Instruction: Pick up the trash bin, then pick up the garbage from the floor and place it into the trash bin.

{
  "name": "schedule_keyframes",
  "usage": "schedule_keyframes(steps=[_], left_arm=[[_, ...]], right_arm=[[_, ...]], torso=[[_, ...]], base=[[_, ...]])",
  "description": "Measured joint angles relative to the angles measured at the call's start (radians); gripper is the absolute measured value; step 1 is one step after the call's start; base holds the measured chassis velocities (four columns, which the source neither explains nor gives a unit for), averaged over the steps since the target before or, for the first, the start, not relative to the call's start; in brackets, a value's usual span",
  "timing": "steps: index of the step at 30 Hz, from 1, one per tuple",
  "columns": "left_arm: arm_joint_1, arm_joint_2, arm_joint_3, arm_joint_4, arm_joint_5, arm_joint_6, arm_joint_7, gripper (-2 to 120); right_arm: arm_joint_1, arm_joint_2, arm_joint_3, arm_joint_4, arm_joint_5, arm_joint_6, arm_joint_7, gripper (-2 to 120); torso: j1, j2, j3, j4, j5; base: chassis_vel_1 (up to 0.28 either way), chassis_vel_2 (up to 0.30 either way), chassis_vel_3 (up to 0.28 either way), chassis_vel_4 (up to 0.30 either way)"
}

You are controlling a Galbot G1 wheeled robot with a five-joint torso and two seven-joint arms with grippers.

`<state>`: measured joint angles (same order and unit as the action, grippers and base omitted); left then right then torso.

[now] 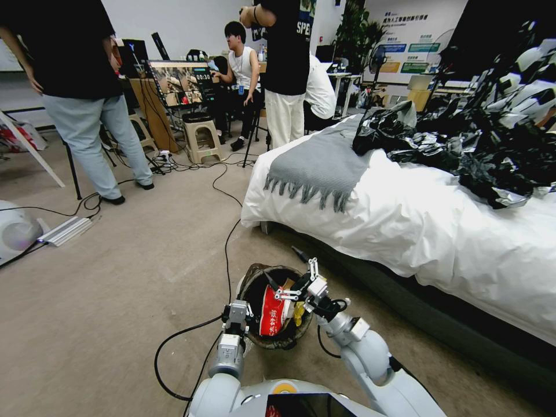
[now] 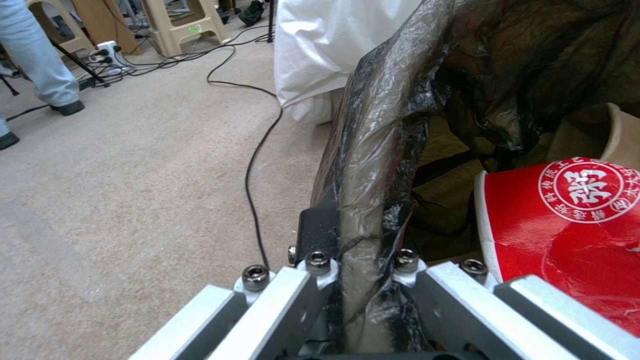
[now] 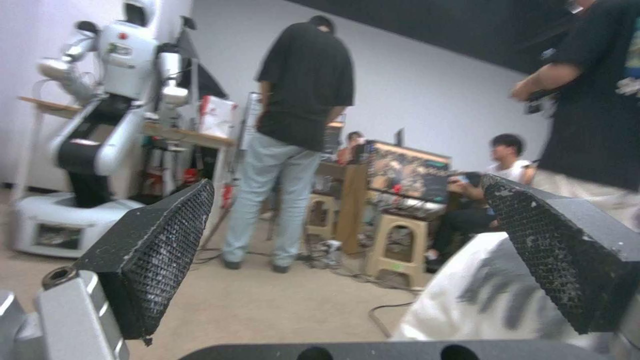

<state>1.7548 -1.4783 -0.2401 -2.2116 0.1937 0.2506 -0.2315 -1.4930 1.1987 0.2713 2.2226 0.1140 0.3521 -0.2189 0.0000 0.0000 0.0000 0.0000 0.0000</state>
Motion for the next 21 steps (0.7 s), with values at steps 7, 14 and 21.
schedule_keyframes(steps=[7, 14, 21], left_arm=[[0.000, -0.002, -0.012, -0.005, -0.008, 0.000, -0.002, 0], [-0.007, -0.004, -0.017, -0.006, -0.021, 0.000, -0.004, 0], [-0.012, 0.001, -0.025, -0.017, -0.038, 0.000, -0.007, 0]], right_arm=[[-0.077, 0.077, 0.118, 0.006, -0.043, -0.018, 0.165, 100], [-0.151, 0.159, 0.210, -0.020, -0.048, 0.015, 0.238, 100], [-0.202, 0.196, 0.227, -0.062, -0.057, 0.040, 0.249, 100]], torso=[[0.000, 0.000, 0.000, -0.0001, 0.0002], [0.000, 0.000, 0.000, 0.0000, 0.0000], [0.000, 0.000, 0.000, -0.0001, 0.0000]], base=[[0.000, 0.000, 0.000, 0.000], [0.000, 0.000, 0.000, 0.000], [0.000, 0.000, 0.000, 0.000]])
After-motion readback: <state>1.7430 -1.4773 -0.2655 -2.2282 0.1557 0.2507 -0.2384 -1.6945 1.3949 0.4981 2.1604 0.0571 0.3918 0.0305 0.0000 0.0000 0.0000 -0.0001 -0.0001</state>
